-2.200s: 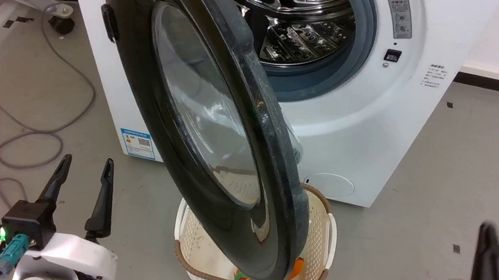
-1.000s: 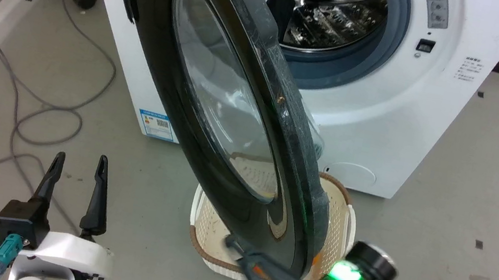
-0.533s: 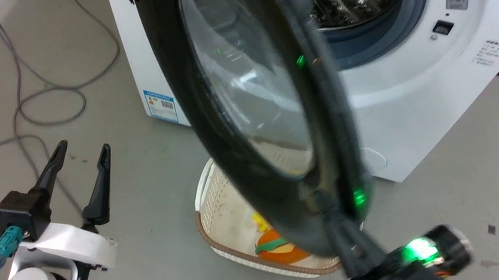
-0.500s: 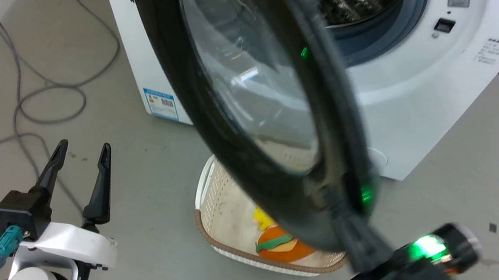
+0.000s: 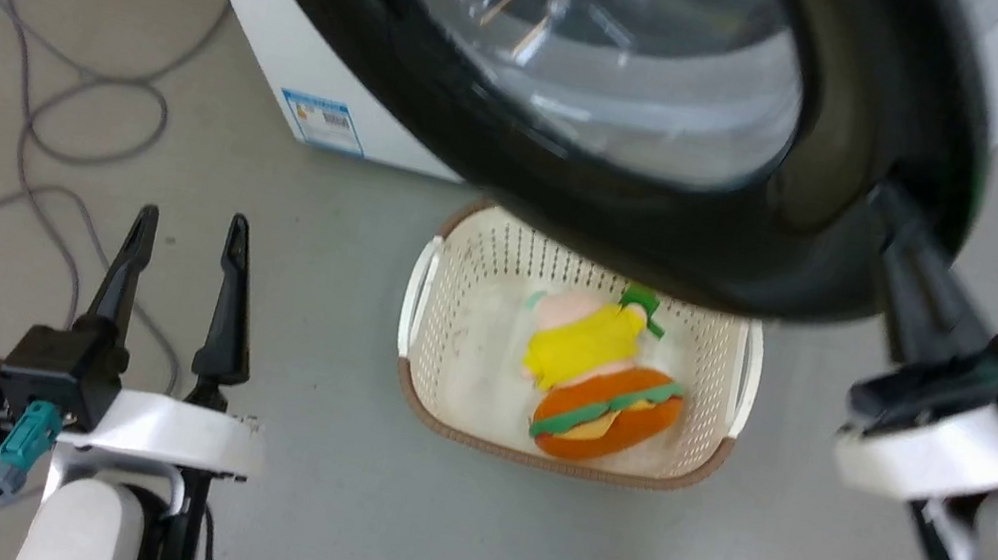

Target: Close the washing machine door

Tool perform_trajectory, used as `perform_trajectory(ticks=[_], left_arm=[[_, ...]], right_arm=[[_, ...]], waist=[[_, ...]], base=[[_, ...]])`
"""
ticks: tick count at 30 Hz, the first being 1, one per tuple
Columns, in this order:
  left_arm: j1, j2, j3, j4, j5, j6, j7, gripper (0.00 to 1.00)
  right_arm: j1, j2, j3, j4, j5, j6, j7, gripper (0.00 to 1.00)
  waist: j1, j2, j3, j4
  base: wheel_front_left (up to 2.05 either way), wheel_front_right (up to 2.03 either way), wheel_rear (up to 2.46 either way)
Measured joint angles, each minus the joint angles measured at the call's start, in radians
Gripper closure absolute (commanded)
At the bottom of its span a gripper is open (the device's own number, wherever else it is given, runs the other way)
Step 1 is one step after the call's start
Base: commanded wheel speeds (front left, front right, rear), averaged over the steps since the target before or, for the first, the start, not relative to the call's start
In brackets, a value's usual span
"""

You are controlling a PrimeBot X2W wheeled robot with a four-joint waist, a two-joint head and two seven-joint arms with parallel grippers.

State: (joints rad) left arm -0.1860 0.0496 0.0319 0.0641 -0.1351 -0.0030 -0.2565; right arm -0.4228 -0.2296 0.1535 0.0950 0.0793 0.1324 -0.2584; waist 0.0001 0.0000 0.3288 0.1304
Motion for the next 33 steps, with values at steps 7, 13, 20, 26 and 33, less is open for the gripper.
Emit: perform_trajectory(ticks=[7,13,20,26,33], left_arm=[[-0.035,0.0,-0.024,-0.009,-0.012,0.01,0.0,0.0],[-0.056,0.0,-0.043,-0.011,-0.029,0.019,0.0,0.0],[-0.069,-0.001,-0.052,-0.013,-0.039,0.027,0.0,0.0],[-0.086,-0.001,-0.057,-0.012,-0.045,0.03,0.0,0.0],[-0.086,0.0,-0.06,-0.011,-0.053,0.039,0.0,0.0]], right_arm=[[-0.137,-0.024,-0.05,0.089,-0.019,0.0,0.0,1.0],[-0.246,-0.041,-0.09,0.166,-0.033,0.0,0.0,1.0],[-0.357,-0.051,-0.125,0.261,-0.054,0.0,0.0,1.0],[-0.429,-0.057,-0.139,0.331,-0.091,0.0,0.0,1.0],[-0.462,-0.054,-0.201,0.38,-0.133,0.0,0.0,1.0]], waist=[[0.0,0.0,0.063,0.001],[0.0,0.0,0.105,0.008],[0.0,0.0,0.142,0.018],[0.0,0.0,0.159,0.026],[0.0001,0.0,0.157,0.03]], base=[[0.0,0.0,0.0],[0.0,0.0,0.0],[0.0,0.0,0.0],[0.0,0.0,0.0],[0.0,0.0,0.0]])
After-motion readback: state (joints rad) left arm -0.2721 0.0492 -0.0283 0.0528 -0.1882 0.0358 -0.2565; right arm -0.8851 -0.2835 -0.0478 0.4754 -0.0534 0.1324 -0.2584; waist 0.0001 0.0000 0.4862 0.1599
